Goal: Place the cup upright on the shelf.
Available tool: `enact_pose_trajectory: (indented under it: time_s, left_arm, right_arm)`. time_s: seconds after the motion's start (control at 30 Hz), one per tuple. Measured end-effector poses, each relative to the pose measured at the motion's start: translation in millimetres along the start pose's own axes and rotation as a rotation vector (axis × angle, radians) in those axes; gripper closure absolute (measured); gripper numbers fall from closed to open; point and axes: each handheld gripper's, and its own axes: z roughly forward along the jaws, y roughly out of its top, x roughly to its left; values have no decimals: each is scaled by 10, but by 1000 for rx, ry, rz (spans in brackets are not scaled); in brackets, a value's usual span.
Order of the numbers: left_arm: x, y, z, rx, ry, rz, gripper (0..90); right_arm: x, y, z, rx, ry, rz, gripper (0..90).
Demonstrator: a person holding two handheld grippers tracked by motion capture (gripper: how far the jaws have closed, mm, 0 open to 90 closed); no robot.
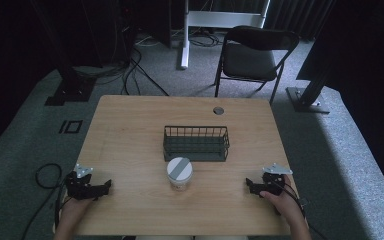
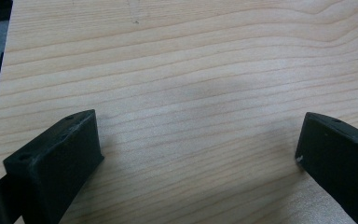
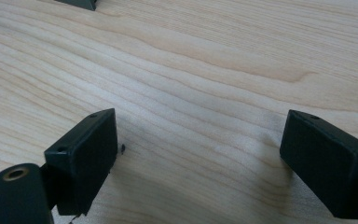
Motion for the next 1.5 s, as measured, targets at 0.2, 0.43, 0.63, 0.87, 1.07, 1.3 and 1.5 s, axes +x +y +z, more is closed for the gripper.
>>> enact_pose_trajectory:
  time_s: [0.2, 0.43, 0.63, 0.87, 1.07, 1.3, 1.5]
  left_arm:
    - [0, 0, 1, 0, 0, -1, 2]
    - [0, 0, 0, 0, 0, 0, 1]
    - [0, 0, 0, 0, 0, 0, 1]
    - [0, 0, 0, 0, 0, 0, 1]
    - [0, 0, 0, 0, 0, 0, 1]
    - [0, 0, 0, 0, 0, 0, 1]
    - [0, 0, 0, 0, 0, 0, 1]
  right_arm:
    - [-1, 0, 0, -1, 1, 0, 110]
    - [12, 15, 9, 3, 2, -5, 111]
    - [62, 35, 22, 2, 13, -14, 111]
    - [202, 85, 20, -22, 71, -60, 111]
    - [276, 135, 36, -34, 96, -65, 111]
    - [363, 166, 49, -30, 126, -82, 112]
    - [457, 210, 63, -41, 159, -102, 112]
